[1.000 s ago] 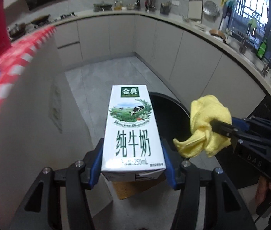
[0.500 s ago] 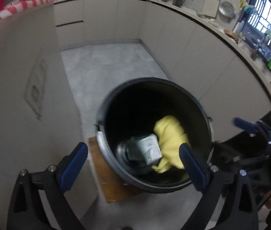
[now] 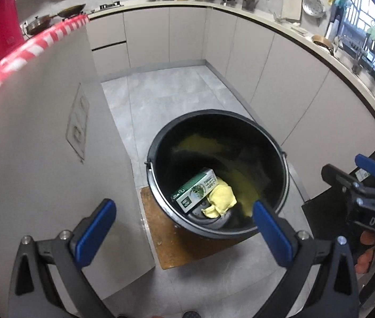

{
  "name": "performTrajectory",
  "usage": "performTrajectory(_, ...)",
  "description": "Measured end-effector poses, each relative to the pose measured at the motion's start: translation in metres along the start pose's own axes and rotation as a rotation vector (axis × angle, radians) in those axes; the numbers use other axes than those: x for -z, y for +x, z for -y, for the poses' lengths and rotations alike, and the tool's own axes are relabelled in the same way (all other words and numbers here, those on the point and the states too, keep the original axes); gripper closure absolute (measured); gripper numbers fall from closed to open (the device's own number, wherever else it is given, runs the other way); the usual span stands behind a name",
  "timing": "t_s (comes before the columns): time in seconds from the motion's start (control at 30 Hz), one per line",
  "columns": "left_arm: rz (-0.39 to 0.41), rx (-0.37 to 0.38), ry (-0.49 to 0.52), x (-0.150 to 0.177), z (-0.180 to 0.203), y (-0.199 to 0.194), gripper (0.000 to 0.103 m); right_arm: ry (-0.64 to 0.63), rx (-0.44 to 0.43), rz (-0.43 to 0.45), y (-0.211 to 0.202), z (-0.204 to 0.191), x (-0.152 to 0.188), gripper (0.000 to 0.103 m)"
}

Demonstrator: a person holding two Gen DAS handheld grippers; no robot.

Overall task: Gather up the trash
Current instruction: 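Open both grippers to drop the carton and cloth into the bucket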

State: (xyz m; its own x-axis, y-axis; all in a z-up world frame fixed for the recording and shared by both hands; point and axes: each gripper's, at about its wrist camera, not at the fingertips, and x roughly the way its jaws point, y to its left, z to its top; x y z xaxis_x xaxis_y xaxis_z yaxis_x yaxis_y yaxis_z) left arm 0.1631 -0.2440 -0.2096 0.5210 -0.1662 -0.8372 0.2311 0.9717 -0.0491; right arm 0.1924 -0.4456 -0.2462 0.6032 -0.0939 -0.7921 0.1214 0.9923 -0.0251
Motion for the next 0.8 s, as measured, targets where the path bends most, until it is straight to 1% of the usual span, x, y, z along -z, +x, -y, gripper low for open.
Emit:
performTrajectory(0.1,0.018,-0.007,0.011,-0.005,0.005,-0.019,0.000,0.025,0.019,-0.006,-0.017,0.003,0.002,0.000)
performTrajectory(0.17,0.033,0.004,0.016,-0.007,0.006,-0.032,0.000,0.047,0.003,-0.015,-0.030,0.004,0.005,0.000)
performTrajectory(0.27,0.047,0.008,0.025,-0.009,0.006,-0.048,0.000,0.057,0.013,-0.015,-0.055,0.003,0.002,0.000)
performTrajectory(0.37,0.055,0.028,0.008,-0.011,0.003,-0.067,0.000,0.062,0.016,-0.008,-0.081,0.002,0.002,0.000)
performTrajectory(0.43,0.074,0.018,0.007,-0.013,0.000,-0.080,0.000,0.072,0.007,0.004,-0.099,0.001,0.001,0.000)
performTrajectory(0.5,0.074,0.017,-0.005,-0.016,-0.005,-0.093,0.000,0.076,0.008,0.015,-0.112,-0.003,0.000,0.000)
performTrajectory(0.63,0.096,0.002,-0.033,-0.022,-0.021,-0.118,0.000,0.084,-0.024,0.056,-0.140,-0.013,-0.003,0.000)
performTrajectory(0.8,0.141,-0.056,-0.037,-0.024,-0.048,-0.145,0.000,0.071,-0.036,0.094,-0.169,-0.037,-0.009,0.000)
